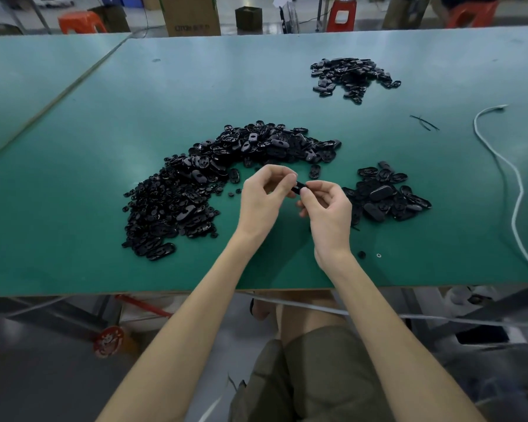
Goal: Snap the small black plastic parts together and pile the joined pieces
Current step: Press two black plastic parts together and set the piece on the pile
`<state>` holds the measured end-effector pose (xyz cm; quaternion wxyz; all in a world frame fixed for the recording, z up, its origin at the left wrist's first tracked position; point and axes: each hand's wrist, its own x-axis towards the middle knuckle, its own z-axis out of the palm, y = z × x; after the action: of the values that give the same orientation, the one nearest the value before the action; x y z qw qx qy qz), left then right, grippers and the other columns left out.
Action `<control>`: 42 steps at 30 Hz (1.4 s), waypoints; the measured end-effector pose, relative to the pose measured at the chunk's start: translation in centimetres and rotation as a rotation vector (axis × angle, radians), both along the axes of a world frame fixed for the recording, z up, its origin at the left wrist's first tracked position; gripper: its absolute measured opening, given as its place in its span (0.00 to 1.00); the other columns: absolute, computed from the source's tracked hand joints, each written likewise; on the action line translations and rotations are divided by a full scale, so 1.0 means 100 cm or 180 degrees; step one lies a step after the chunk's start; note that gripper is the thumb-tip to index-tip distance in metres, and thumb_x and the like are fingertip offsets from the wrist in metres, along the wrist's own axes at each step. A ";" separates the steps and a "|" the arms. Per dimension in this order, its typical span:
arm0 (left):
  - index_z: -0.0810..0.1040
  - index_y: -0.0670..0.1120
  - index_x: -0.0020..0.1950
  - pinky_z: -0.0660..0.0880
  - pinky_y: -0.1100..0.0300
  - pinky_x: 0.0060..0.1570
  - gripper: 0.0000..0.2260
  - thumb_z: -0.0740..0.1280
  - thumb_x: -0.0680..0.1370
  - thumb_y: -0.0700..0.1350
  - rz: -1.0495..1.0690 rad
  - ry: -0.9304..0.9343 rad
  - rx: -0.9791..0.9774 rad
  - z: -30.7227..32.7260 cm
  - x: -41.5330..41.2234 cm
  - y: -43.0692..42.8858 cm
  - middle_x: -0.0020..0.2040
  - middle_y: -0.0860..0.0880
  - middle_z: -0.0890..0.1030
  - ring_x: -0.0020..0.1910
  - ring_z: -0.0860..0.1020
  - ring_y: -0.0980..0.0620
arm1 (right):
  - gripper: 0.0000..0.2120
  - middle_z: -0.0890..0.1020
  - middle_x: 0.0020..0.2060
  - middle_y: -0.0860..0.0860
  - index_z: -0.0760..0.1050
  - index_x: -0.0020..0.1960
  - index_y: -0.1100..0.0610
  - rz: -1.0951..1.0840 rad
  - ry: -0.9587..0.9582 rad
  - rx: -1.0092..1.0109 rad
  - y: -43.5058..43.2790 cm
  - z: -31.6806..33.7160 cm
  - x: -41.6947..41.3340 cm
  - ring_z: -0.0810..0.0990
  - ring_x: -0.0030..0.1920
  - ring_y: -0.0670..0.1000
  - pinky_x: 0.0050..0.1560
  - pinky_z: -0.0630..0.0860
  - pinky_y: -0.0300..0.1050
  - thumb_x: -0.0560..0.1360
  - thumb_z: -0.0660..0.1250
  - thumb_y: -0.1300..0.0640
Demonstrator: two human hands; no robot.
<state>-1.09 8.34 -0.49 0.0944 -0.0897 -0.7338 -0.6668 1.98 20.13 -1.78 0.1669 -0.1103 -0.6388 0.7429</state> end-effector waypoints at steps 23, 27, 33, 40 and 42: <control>0.81 0.44 0.51 0.73 0.66 0.35 0.01 0.71 0.80 0.40 -0.0071 -0.0272 0.0598 -0.009 0.002 -0.005 0.46 0.46 0.87 0.38 0.82 0.53 | 0.03 0.84 0.45 0.54 0.77 0.52 0.59 -0.0083 0.0030 -0.0227 -0.001 0.003 0.000 0.85 0.39 0.47 0.37 0.77 0.37 0.80 0.70 0.64; 0.82 0.44 0.50 0.72 0.66 0.35 0.01 0.72 0.80 0.41 -0.0030 -0.0247 0.0562 -0.011 0.001 -0.005 0.41 0.52 0.85 0.36 0.80 0.56 | 0.04 0.84 0.46 0.54 0.77 0.52 0.59 -0.0080 0.0063 -0.0282 -0.002 0.005 0.000 0.87 0.41 0.49 0.37 0.78 0.37 0.80 0.71 0.64; 0.84 0.46 0.49 0.73 0.69 0.39 0.01 0.74 0.79 0.42 -0.0074 -0.0256 0.0392 -0.014 0.001 -0.006 0.38 0.54 0.84 0.38 0.80 0.59 | 0.05 0.86 0.45 0.56 0.78 0.52 0.60 0.0019 0.0098 -0.0356 -0.002 0.006 0.002 0.88 0.45 0.54 0.37 0.78 0.38 0.78 0.72 0.65; 0.84 0.41 0.49 0.73 0.71 0.38 0.02 0.74 0.78 0.40 -0.0087 -0.0250 0.0411 -0.013 0.002 -0.005 0.37 0.54 0.85 0.36 0.82 0.62 | 0.05 0.87 0.43 0.55 0.78 0.51 0.60 0.0133 0.0145 -0.0392 -0.002 0.007 0.003 0.88 0.45 0.54 0.37 0.78 0.38 0.78 0.73 0.66; 0.84 0.42 0.49 0.73 0.72 0.37 0.02 0.74 0.78 0.39 -0.0113 -0.0247 0.0454 -0.013 0.003 -0.005 0.37 0.54 0.85 0.36 0.82 0.62 | 0.06 0.87 0.42 0.54 0.79 0.51 0.61 0.0183 0.0173 -0.0408 -0.001 0.008 0.005 0.88 0.45 0.54 0.38 0.78 0.38 0.77 0.73 0.66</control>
<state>-0.82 7.80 -1.78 0.0602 -0.0698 -0.6858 -0.7219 2.44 20.01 -1.02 0.1554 -0.0822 -0.5881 0.7895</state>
